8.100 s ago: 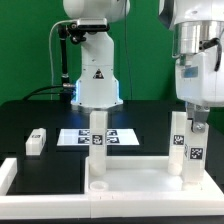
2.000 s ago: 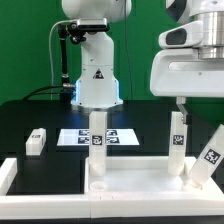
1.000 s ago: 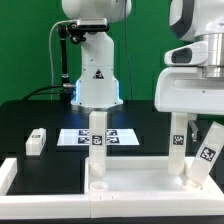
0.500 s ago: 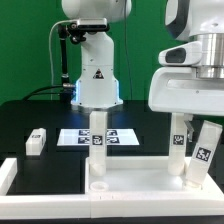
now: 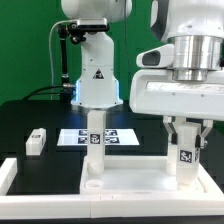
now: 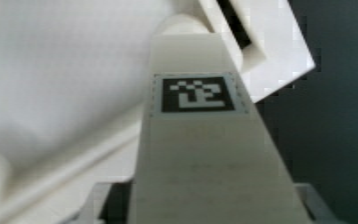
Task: Assemble desk
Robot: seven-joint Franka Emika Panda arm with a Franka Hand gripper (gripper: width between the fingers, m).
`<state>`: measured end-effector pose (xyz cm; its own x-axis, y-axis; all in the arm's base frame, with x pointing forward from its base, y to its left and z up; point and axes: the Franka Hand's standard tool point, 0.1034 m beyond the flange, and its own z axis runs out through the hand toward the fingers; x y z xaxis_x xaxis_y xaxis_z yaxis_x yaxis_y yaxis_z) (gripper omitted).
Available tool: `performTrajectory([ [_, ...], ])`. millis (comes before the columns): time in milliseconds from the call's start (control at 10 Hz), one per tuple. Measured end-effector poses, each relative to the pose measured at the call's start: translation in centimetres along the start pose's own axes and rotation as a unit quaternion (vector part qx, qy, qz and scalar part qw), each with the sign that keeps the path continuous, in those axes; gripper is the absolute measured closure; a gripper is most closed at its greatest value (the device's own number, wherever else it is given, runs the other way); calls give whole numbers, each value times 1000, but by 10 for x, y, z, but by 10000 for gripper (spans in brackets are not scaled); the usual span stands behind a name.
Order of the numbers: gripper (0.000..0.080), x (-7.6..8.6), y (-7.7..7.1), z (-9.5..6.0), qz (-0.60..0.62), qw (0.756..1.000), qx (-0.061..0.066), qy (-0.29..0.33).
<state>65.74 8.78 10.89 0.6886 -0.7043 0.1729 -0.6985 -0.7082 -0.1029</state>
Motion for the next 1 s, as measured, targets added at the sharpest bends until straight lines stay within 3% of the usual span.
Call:
performTrajectory([
  [200,508,-3,1,1,128,992,-4,-10],
  [500,506,-3,7,2,280,960,-9,-27],
  [900,505,-15,2,-1,452,891,-26,-29],
  [1000,505,-14,3,-1,440,897,-26,-29],
])
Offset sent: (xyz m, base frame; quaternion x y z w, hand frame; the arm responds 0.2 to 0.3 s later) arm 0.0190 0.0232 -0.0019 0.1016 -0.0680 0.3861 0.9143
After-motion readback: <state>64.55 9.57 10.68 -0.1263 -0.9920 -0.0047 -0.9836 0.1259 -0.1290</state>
